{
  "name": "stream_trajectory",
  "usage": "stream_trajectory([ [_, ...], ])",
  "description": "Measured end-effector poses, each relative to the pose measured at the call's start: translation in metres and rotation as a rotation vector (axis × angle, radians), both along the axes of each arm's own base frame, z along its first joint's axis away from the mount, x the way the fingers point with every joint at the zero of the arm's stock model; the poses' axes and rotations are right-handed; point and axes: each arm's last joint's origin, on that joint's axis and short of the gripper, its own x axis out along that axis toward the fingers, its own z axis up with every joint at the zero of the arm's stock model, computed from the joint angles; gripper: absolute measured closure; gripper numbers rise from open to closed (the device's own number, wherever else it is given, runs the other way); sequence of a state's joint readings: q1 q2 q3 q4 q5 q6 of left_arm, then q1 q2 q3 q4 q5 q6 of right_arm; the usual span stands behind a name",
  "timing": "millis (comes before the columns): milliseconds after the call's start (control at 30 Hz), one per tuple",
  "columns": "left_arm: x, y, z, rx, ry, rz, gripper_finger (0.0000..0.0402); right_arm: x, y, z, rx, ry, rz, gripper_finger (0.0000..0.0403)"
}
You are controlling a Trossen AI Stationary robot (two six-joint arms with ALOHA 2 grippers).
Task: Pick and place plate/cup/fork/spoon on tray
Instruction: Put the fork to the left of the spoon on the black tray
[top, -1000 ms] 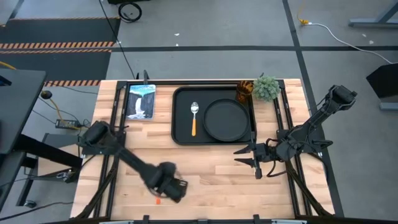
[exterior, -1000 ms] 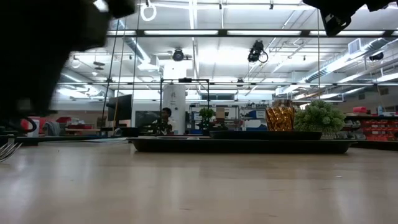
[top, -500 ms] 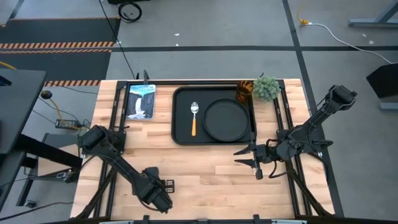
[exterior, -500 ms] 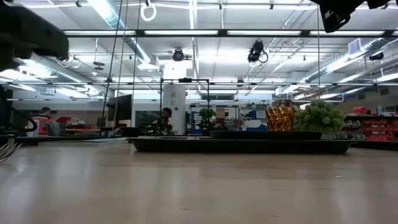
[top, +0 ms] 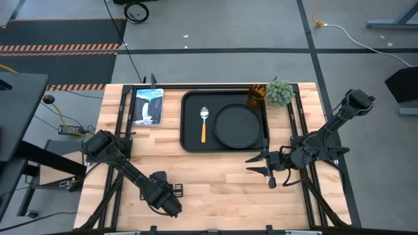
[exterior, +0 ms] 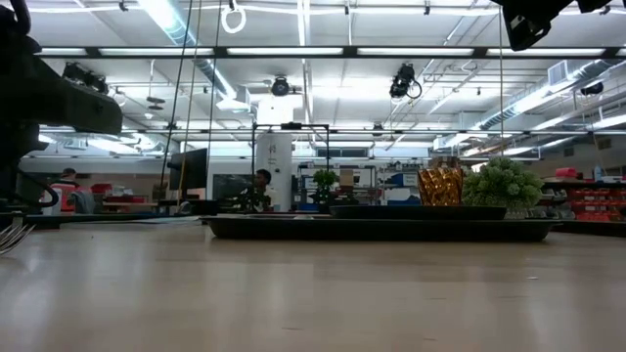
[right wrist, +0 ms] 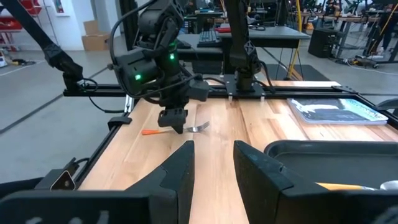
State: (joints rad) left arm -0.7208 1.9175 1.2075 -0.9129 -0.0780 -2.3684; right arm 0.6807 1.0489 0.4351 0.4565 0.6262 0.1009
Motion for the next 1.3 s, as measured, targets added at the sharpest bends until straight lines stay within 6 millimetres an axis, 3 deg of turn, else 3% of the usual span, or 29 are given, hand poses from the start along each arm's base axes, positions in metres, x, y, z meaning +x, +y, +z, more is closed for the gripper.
stream_trajectory([
  [433,0.003,0.002,0.001,-0.002,-0.003,-0.065,0.0386,0.000,0.000,0.002,0.014,-0.017,0.000,0.0284],
  [733,0.028,0.028,0.020,0.087,0.028,-0.151,0.0384,0.001,0.000,0.003,0.012,-0.024,-0.002,0.0284],
  [1000,0.068,0.081,0.054,0.268,0.018,-0.233,0.0385,0.002,-0.002,0.004,0.021,-0.037,-0.023,0.0284],
  [1300,0.108,0.182,0.060,0.313,0.017,-0.297,0.0385,0.003,-0.004,0.006,0.034,-0.053,-0.033,0.0284],
])
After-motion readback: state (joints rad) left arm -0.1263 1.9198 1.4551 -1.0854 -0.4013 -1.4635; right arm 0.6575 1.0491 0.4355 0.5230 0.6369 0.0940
